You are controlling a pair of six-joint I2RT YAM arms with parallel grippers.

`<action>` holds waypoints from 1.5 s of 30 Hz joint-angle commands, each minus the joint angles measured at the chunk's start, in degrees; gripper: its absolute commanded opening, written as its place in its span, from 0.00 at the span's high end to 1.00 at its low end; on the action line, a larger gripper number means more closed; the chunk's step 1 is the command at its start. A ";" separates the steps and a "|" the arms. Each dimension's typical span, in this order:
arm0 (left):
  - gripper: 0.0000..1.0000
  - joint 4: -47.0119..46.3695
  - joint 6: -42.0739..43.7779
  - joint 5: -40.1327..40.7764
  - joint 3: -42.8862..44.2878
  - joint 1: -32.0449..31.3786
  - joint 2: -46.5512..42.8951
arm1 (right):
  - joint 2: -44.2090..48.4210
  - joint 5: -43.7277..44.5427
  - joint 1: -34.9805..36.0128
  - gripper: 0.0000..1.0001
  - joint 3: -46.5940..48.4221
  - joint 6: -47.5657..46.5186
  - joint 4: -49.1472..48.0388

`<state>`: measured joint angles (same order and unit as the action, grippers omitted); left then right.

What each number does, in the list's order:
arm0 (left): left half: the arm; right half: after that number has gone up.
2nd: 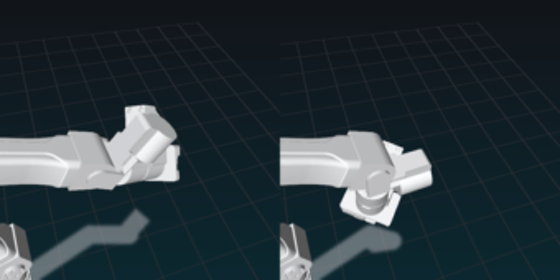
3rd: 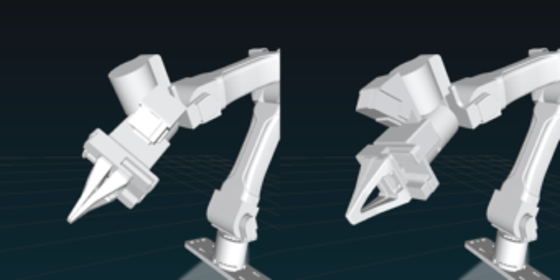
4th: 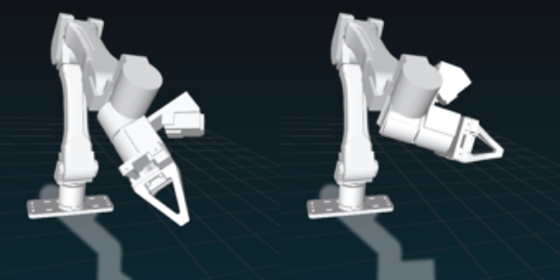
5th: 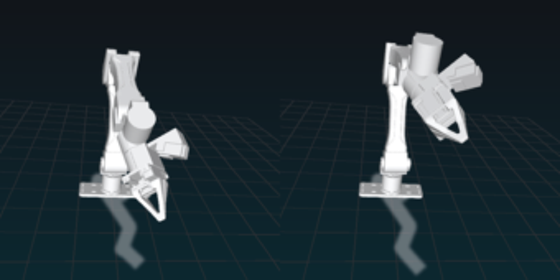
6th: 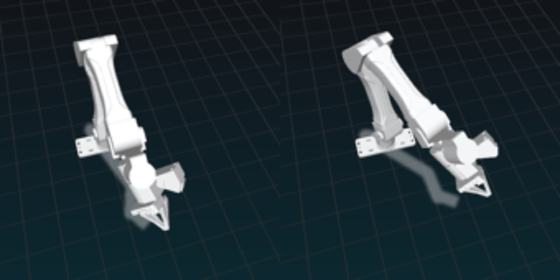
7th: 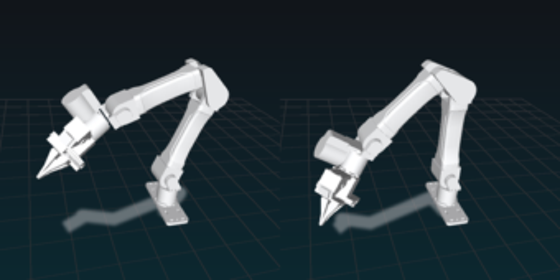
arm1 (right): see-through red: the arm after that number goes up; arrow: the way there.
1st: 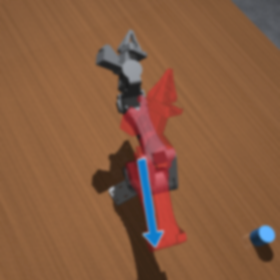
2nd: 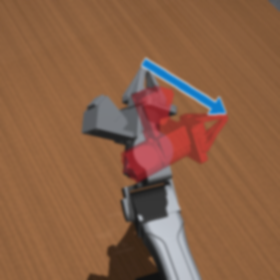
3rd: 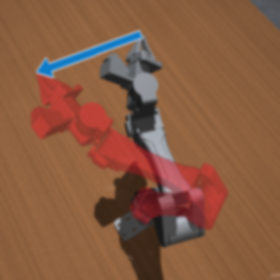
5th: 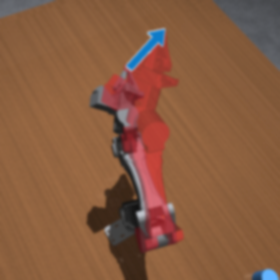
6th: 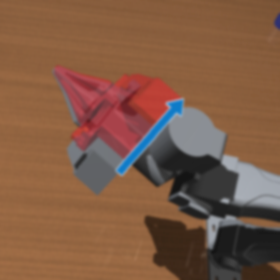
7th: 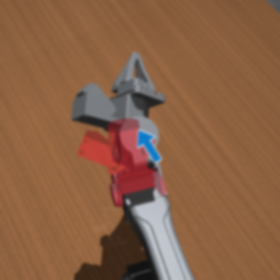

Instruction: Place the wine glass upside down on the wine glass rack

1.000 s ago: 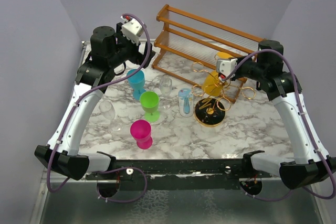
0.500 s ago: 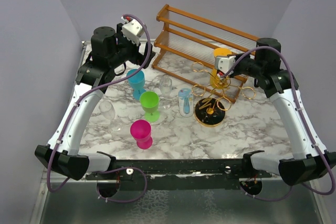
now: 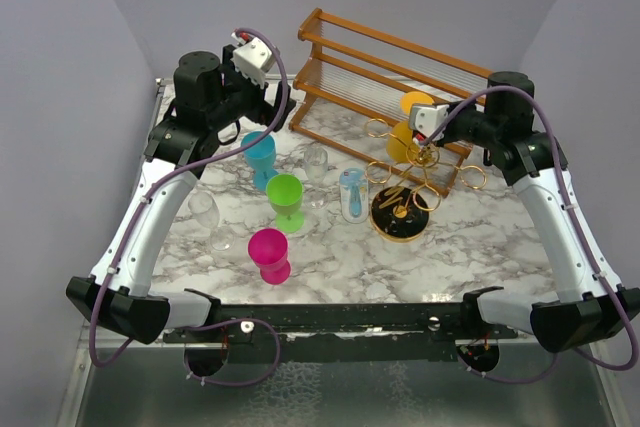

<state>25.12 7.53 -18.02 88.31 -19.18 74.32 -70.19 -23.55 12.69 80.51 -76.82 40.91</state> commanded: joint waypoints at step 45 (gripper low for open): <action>0.18 15.11 8.71 9.50 -4.83 8.42 11.22 | 10.61 2.02 -1.53 0.00 2.00 49.78 -9.01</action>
<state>38.63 16.16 -4.93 79.59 -11.55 81.93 -59.66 -21.08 11.51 82.91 -27.05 32.91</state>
